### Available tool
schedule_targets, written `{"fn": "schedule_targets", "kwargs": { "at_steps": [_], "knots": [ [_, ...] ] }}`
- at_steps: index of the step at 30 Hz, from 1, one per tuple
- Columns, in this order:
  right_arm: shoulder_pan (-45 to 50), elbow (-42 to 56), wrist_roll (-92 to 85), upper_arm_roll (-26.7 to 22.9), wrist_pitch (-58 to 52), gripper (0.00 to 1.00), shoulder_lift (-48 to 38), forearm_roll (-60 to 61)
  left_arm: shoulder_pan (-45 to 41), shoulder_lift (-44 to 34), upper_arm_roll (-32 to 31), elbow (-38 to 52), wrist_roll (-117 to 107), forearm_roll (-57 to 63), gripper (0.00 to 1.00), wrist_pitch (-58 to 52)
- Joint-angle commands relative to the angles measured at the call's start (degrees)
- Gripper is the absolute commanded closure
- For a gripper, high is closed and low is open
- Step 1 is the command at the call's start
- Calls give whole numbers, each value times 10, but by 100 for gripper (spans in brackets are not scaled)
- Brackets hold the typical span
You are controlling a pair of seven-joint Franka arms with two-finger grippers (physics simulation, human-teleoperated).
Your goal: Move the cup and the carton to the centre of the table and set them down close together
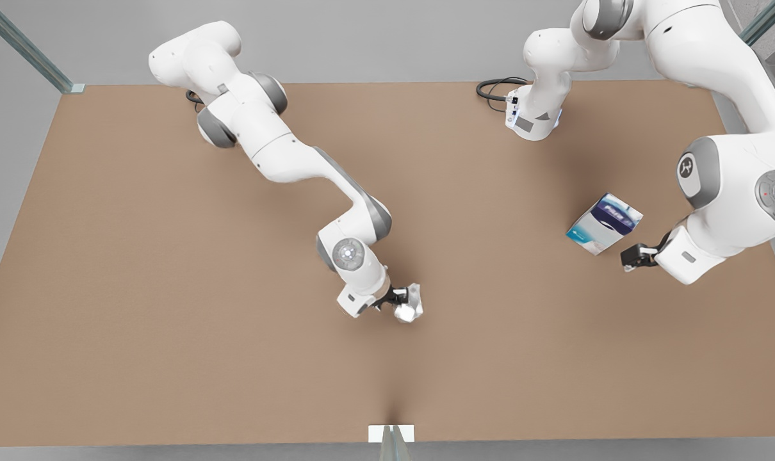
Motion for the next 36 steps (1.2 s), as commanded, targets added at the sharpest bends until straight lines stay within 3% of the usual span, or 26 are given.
{"fn": "schedule_targets", "kwargs": {
  "at_steps": [1,3,7,9,12,15,16,17,18,19,23,25,36],
  "knots": [
    [0,0,0,0,1,21,0,-1,0,0,0,0,0,0,0,0],
    [0,-1,0,0,2,21,0,-1,0,0,0,12,-1,0,0,-18],
    [-10,-73,-2,3,-1,14,-91,1,0,-9,-1,11,-12,2,0,-18],
    [-54,-162,-4,3,5,0,-192,1,1,-11,-1,9,-15,3,0,-19],
    [-126,-321,-67,3,-71,0,-357,-1,1,-26,-2,0,-25,3,0,-18],
    [-218,-362,-115,-12,-209,0,-469,-7,5,-89,-2,-134,-311,-3,0,3],
    [-279,-372,-170,-11,-246,0,-499,-8,6,-130,-1,-236,-398,-22,0,86],
    [-327,-370,-250,-12,-297,0,-511,-11,6,-159,11,-301,-449,-33,0,133],
    [-392,-370,-434,-13,-308,0,-520,-11,5,-158,15,-323,-517,-49,0,141],
    [-413,-369,-505,-14,-340,0,-548,-13,5,-160,25,-346,-528,-50,0,141],
    [-423,-335,-429,-47,-355,0,-531,-29,8,-160,66,-383,-529,-71,0,141],
    [-366,-335,-385,-83,-371,0,-547,-33,8,-159,80,-403,-529,-71,0,142],
    [-336,-277,-351,-81,-356,0,-513,-23,25,-158,128,-433,-373,-67,0,105]
  ]
}}
